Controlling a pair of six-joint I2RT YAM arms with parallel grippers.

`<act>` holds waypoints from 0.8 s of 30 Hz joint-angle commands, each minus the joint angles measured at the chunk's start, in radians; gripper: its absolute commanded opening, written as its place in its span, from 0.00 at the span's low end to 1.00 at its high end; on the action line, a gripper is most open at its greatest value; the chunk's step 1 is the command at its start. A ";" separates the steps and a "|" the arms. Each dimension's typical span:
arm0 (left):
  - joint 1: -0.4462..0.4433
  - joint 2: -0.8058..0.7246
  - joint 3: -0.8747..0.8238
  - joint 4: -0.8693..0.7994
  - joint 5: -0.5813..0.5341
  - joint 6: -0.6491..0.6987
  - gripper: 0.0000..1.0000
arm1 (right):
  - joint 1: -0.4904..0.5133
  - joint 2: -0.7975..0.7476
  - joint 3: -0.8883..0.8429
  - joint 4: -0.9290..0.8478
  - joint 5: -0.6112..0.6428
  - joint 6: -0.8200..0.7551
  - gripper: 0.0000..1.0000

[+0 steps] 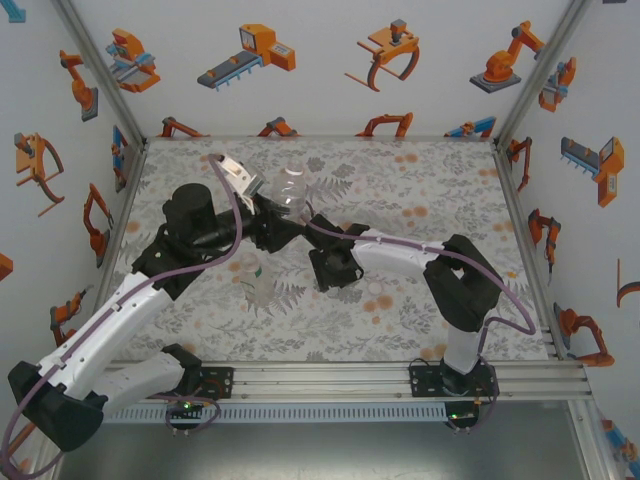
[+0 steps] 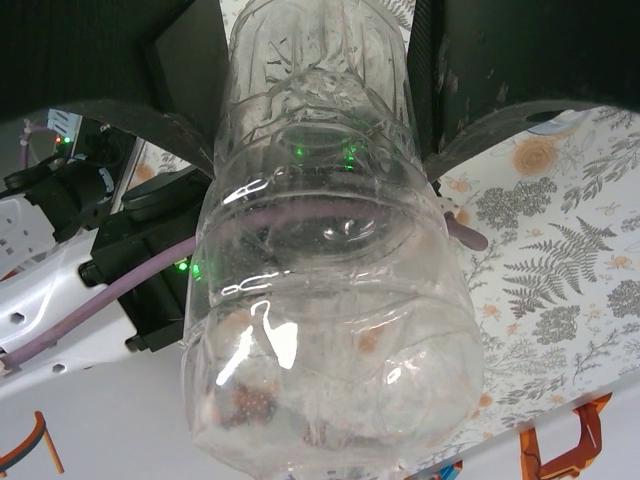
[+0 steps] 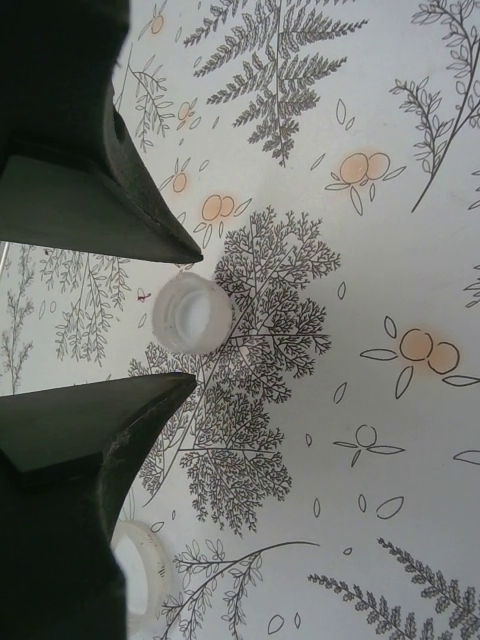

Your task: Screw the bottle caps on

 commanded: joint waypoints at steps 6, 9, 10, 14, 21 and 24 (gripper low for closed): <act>0.000 0.004 0.023 0.034 0.022 -0.021 0.06 | 0.005 0.017 -0.027 0.022 -0.016 0.033 0.46; 0.001 0.005 0.025 0.033 0.019 -0.017 0.06 | 0.003 -0.005 -0.010 0.008 -0.006 0.027 0.46; 0.000 0.006 0.025 0.032 0.019 -0.017 0.07 | 0.004 -0.011 -0.002 -0.001 -0.002 0.024 0.46; 0.000 0.006 0.023 0.032 0.020 -0.019 0.07 | 0.004 -0.039 0.020 -0.020 0.001 0.022 0.46; 0.000 -0.002 0.020 0.031 0.017 -0.019 0.07 | 0.005 -0.058 0.021 -0.013 -0.009 0.025 0.46; 0.000 -0.004 0.022 0.030 0.019 -0.020 0.07 | 0.005 -0.063 0.020 -0.011 -0.013 0.025 0.46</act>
